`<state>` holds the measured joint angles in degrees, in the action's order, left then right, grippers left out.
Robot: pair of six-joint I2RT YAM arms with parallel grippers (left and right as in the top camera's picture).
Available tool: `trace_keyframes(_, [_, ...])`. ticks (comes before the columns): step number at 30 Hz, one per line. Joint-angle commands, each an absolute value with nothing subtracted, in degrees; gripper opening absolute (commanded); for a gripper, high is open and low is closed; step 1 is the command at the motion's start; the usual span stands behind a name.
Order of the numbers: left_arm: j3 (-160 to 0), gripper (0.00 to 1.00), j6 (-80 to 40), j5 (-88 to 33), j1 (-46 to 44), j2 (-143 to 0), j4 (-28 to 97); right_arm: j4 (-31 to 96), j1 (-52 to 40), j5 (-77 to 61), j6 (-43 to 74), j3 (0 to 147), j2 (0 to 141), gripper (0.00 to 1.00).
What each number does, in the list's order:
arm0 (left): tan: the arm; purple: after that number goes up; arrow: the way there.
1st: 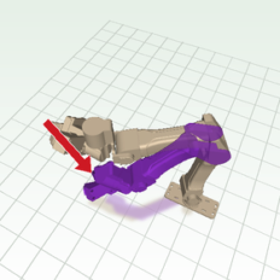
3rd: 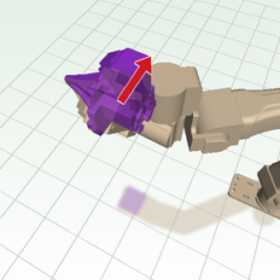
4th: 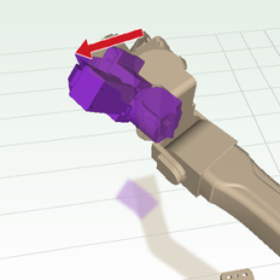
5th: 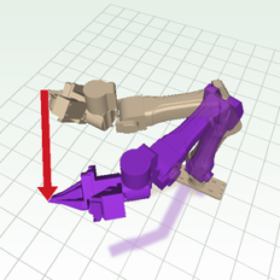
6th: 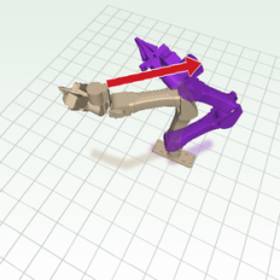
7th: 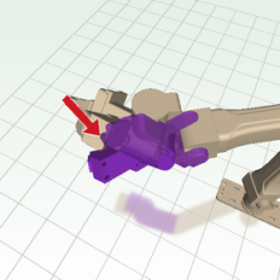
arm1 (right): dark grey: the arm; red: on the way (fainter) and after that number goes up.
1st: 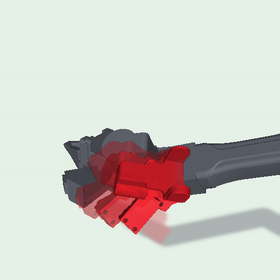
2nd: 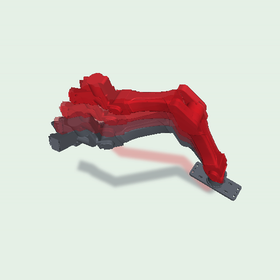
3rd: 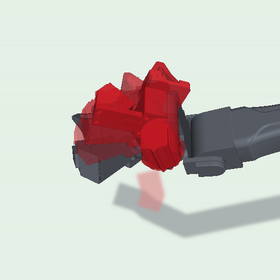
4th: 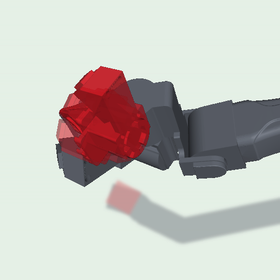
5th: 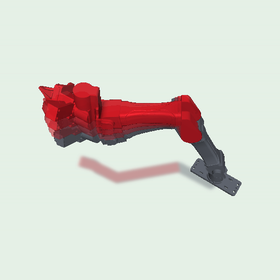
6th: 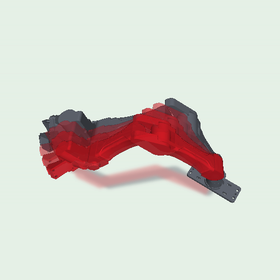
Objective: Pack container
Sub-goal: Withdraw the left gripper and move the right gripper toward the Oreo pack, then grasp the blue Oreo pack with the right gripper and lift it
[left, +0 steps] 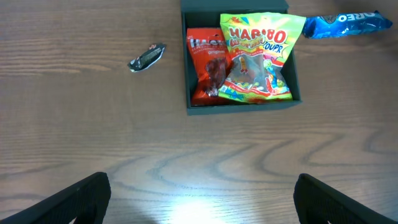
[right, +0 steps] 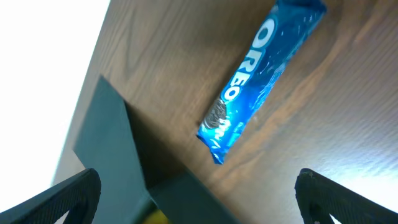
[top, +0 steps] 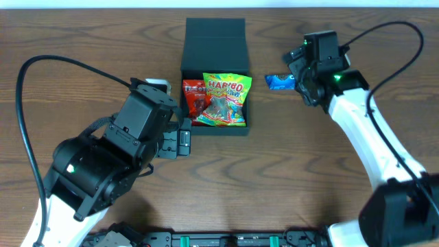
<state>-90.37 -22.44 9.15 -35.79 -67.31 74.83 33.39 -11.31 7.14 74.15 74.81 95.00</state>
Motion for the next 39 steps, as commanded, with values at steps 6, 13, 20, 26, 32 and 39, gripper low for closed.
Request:
trace_keyframes(6, [-90.91,0.95,-21.87,8.91,-35.59,-67.11,75.2,38.54,-8.14,2.33,83.18,93.08,110.89,0.99])
trace_keyframes(13, [-90.91,0.95,-21.87,8.88,-35.59,-67.11,76.31,47.29,-5.21,-6.98,84.68,104.22,121.93,0.99])
trace_keyframes(20, [-90.91,0.95,-21.85,7.4,-35.59,-67.11,76.73,48.47,-3.49,-7.6,84.82,105.16,124.75,0.99])
trace_keyframes(26, [-90.91,0.95,-21.87,7.4,-35.59,-67.35,76.69,50.89,-3.4,-7.53,84.75,105.16,124.79,0.99])
trace_keyframes(32, [-90.85,0.95,-21.87,7.38,-35.62,-67.51,76.71,56.1,-3.4,-7.11,84.64,105.16,124.86,0.99])
trace_keyframes(39, [-90.85,0.95,-21.82,5.89,-35.62,-67.51,76.73,57.47,-3.29,-5.89,84.64,105.16,126.78,0.99])
